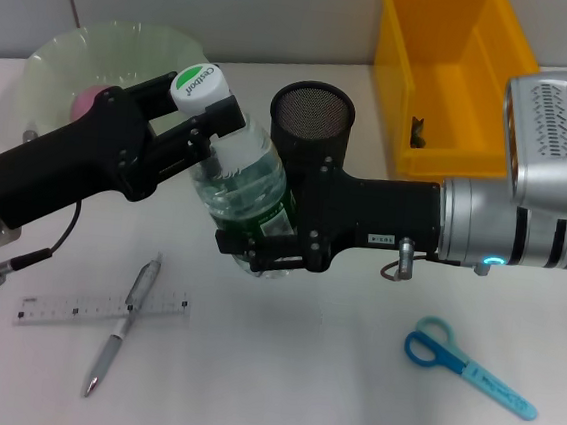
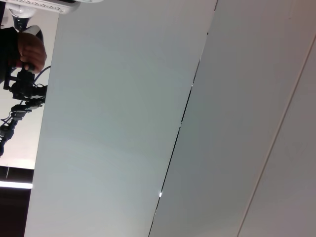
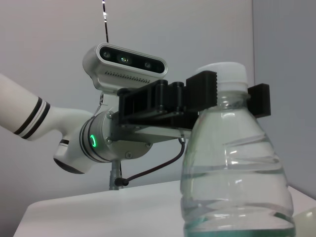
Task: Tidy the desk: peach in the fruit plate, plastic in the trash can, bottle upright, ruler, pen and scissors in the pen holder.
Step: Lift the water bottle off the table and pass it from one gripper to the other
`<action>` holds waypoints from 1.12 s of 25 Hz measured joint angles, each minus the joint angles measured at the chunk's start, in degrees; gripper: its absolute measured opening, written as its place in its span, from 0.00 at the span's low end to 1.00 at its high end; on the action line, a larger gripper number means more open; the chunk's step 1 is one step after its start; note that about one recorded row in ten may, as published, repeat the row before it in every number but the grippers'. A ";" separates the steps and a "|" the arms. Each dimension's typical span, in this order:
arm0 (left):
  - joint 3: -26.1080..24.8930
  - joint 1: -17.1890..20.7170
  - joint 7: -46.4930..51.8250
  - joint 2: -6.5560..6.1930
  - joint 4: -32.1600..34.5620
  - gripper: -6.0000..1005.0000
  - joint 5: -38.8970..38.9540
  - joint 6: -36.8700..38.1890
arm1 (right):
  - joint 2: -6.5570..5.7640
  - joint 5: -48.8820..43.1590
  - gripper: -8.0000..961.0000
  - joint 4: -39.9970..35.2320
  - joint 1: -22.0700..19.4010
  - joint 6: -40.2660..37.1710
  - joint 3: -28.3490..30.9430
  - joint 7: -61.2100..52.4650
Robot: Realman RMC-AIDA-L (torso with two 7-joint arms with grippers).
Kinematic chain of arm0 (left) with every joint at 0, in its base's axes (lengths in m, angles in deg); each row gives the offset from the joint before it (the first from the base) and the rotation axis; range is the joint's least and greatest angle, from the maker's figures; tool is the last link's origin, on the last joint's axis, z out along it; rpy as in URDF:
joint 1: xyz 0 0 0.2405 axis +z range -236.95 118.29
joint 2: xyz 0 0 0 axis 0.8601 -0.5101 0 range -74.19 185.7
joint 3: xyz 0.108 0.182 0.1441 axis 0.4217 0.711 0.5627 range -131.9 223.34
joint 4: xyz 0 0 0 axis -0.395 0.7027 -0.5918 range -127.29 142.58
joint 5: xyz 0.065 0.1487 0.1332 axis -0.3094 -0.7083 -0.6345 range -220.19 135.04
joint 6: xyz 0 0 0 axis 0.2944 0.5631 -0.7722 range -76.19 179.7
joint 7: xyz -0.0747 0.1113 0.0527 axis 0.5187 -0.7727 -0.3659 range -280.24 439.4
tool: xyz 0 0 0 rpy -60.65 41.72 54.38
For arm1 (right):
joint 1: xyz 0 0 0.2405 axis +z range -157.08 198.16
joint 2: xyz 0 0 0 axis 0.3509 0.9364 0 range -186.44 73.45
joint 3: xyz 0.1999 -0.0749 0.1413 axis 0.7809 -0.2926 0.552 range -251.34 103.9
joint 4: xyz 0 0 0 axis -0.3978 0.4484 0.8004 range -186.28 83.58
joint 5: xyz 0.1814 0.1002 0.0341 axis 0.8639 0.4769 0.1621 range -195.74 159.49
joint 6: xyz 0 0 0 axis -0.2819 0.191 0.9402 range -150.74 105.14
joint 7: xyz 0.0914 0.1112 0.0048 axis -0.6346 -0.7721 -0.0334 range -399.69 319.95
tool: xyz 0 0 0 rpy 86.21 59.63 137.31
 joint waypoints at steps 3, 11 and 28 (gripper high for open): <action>0.04 0.00 0.00 -0.03 0.06 0.45 -0.06 0.00 | 0.00 0.03 0.82 0.04 0.00 0.08 -0.14 0.01; -0.30 -0.01 0.25 -0.02 0.30 0.45 -0.14 0.06 | 0.00 0.08 0.82 0.81 0.10 1.64 -1.98 0.66; -0.40 -0.09 0.50 -0.01 0.36 0.46 -0.13 0.21 | -0.09 -0.39 0.82 2.50 0.08 3.73 -4.20 0.67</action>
